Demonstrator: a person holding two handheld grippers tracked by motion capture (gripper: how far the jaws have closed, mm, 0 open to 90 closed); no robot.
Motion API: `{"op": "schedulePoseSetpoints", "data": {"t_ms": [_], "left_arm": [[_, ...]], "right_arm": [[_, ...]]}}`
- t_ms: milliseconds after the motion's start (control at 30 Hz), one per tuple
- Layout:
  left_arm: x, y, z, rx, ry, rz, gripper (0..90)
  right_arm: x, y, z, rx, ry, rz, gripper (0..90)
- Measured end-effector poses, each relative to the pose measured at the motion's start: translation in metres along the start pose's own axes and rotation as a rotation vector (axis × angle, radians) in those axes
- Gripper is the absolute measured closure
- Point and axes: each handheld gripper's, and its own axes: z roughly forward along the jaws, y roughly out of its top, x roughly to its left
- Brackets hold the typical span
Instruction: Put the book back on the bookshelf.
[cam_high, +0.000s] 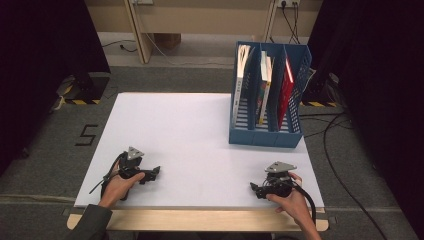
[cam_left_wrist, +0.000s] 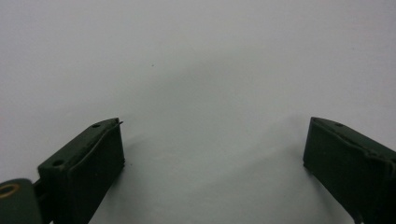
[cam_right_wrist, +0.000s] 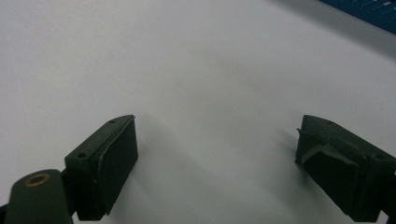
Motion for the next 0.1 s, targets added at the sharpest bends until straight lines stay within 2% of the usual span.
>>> {"op": "schedulePoseSetpoints", "data": {"t_ms": [100], "left_arm": [[0.0000,0.0000,0.0000,0.000,0.000,0.000,4.2]], "right_arm": [[0.0002,-0.0004,0.0000,-0.002,-0.001,0.002,13.4]]}}
